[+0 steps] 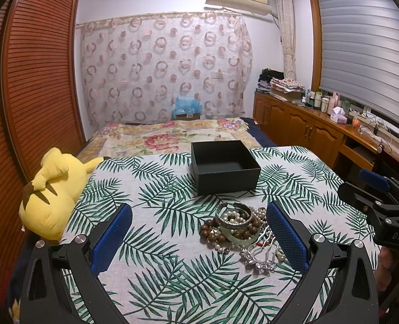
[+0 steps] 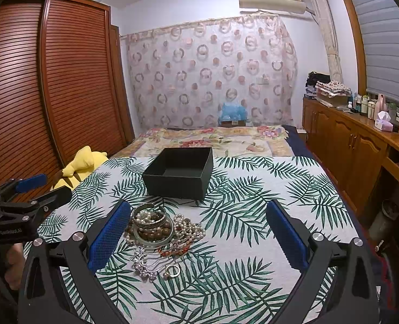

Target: Organize jewelry

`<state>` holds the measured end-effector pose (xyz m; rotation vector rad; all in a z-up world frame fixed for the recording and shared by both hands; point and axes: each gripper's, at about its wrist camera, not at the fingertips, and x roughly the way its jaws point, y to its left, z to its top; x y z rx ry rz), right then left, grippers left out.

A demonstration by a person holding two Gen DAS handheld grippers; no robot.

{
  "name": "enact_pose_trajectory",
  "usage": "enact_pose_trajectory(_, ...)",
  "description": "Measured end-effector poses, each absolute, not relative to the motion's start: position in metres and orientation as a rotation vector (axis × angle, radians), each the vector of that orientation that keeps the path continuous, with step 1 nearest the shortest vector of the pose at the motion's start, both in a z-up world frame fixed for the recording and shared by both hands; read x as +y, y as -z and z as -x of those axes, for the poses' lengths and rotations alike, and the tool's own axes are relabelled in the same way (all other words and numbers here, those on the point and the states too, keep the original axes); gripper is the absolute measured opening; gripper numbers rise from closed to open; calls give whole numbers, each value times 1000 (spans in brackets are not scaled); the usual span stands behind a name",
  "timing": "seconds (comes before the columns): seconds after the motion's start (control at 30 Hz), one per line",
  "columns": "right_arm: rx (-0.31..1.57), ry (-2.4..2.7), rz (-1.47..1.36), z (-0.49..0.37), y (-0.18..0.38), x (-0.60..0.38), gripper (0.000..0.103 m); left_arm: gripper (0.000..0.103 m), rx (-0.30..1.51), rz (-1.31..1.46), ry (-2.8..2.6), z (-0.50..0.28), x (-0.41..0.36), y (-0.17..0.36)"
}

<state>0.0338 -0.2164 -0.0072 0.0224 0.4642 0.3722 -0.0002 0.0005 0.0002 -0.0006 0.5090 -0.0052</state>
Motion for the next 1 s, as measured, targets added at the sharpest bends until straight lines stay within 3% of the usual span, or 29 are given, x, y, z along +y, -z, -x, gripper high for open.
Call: enact_pose_trajectory(1.0, 461, -373, -23, -32, 5, -215, 101, 96, 511, 3, 7, 0, 0, 0)
